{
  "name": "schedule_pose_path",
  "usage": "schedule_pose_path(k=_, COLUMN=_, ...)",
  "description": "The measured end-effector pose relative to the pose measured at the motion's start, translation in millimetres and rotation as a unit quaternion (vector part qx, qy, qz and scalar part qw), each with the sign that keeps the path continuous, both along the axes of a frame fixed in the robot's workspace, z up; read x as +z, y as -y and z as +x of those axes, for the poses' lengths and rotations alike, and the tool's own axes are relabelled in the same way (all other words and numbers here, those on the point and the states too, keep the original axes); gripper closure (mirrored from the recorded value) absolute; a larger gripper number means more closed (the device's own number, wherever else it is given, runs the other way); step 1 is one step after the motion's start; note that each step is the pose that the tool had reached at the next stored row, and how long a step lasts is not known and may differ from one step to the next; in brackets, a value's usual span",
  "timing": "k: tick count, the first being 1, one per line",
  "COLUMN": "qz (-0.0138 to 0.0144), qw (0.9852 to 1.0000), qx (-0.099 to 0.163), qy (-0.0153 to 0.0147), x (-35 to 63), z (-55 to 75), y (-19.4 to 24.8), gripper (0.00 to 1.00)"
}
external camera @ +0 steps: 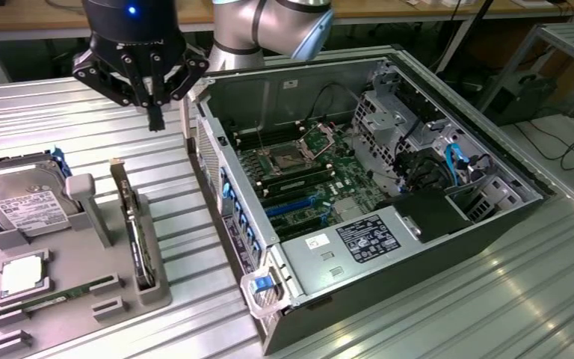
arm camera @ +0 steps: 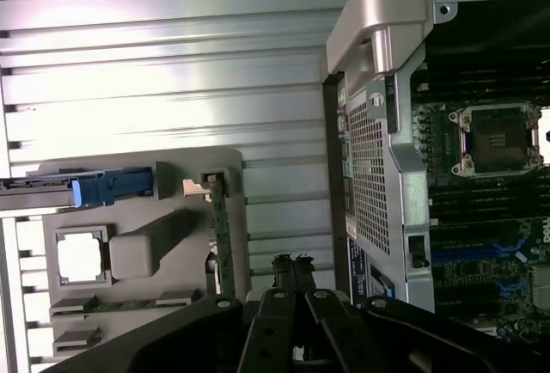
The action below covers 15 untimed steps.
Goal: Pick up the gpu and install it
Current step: 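Reach for the gpu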
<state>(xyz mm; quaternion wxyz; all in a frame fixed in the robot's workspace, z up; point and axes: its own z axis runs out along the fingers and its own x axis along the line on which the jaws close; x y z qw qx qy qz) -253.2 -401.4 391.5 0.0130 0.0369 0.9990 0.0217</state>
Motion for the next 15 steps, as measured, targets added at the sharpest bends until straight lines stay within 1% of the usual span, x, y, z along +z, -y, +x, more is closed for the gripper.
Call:
schedule_pose_path(k=11, qz=0.0000, qw=1.0000, qx=0.000, qy=0.0000, x=-0.5, z=-20.9, y=0.5, gripper=0.89)
schedule_pose_path(k=15, qz=0.0000, qw=1.0000, qx=0.000, qy=0.0000, x=-0.8, z=-30.5, y=1.0, gripper=0.89)
